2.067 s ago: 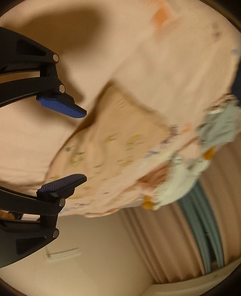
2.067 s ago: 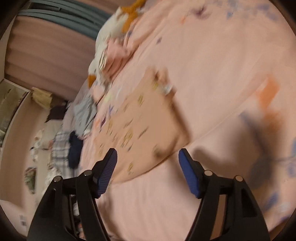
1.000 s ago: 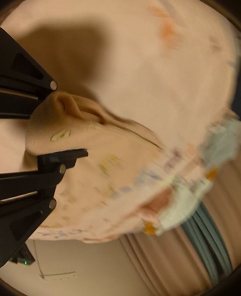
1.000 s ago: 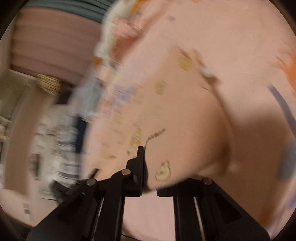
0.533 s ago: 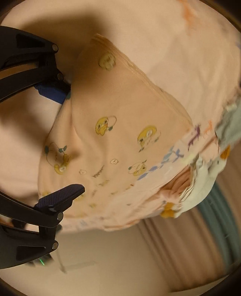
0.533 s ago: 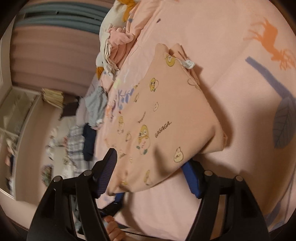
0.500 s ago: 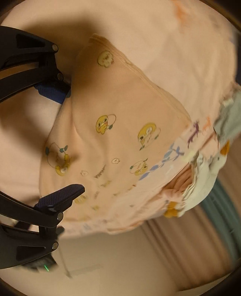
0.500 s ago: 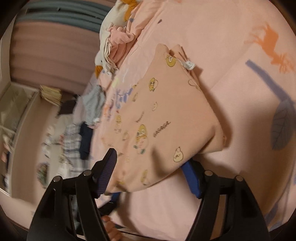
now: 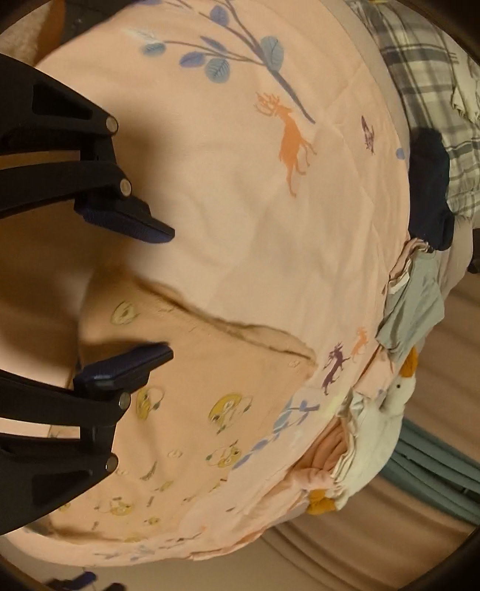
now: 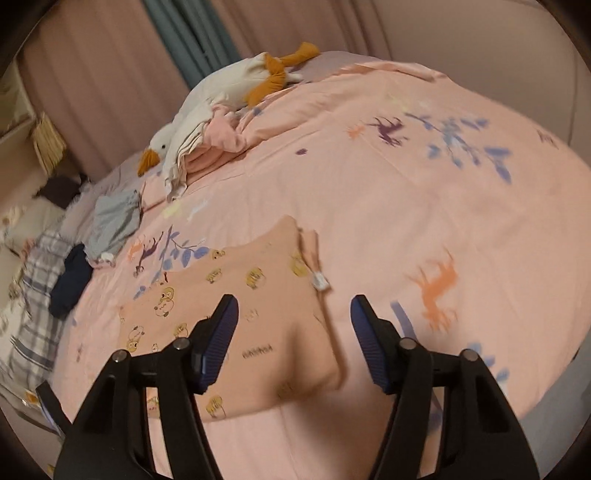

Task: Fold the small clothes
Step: 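Open both tools to release the shirt and lift away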

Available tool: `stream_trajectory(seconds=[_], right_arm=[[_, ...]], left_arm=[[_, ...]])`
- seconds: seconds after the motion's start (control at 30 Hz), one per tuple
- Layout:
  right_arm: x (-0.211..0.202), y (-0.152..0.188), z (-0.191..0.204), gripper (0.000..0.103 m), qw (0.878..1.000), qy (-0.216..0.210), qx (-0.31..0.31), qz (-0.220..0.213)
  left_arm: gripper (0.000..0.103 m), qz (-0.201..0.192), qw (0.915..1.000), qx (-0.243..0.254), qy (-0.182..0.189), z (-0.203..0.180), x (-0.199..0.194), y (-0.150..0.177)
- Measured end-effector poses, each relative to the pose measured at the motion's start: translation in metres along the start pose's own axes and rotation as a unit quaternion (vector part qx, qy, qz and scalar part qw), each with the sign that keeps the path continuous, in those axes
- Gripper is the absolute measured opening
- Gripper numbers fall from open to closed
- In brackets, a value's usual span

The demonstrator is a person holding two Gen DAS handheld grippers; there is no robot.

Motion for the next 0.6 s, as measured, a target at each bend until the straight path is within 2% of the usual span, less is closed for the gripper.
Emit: stream_trajectory(seconds=[0.07,0.17,0.2,0.37,0.43,0.5,0.6], right_arm=[[0.019,-0.007,0.014,0.061,1.0,0.01,-0.008,0.01],[0.039,0.004,0.038,0.043,0.998,0.01,-0.055,0.042],[0.046,0.012,0.046,0.034,0.996,0.008,-0.076,0.054],[0.08,0.057,0.061,0.035,0.989,-0.03,-0.081,0.121],[0.077,0.058,0.066,0.035,0.989,-0.035,-0.089,0.112],[0.064,0.06,0.08,0.034,0.987,-0.067,-0.114,0.091],[0.04,0.074,0.11,0.027,0.972,-0.162,-0.145,0.089]], left_arm=[[0.053,-0.011,0.9998,0.018,0.004,0.001,0.002,-0.002],[0.052,-0.016,0.9978,0.061,-0.021,-0.001,0.006,0.0],[0.052,-0.019,0.9969,0.07,-0.029,-0.002,0.006,-0.001],[0.052,-0.019,0.9961,0.078,-0.037,-0.001,0.008,-0.004],[0.052,-0.013,0.9968,0.073,-0.03,0.0,0.007,-0.005],[0.052,-0.008,0.9983,0.057,-0.015,0.003,0.003,-0.008],[0.052,-0.008,0.9999,0.008,0.006,0.015,-0.007,-0.015]])
Point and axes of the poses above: each gripper's, at about its wrist camera, not at the fingertips, and x roughly the way its jaws point, z to its left, y to its underside, the point moved 9 cm from there along x, roughly the way its jaws point, and after that the axes turned 5 degrees about y, right-handed, at the moved point
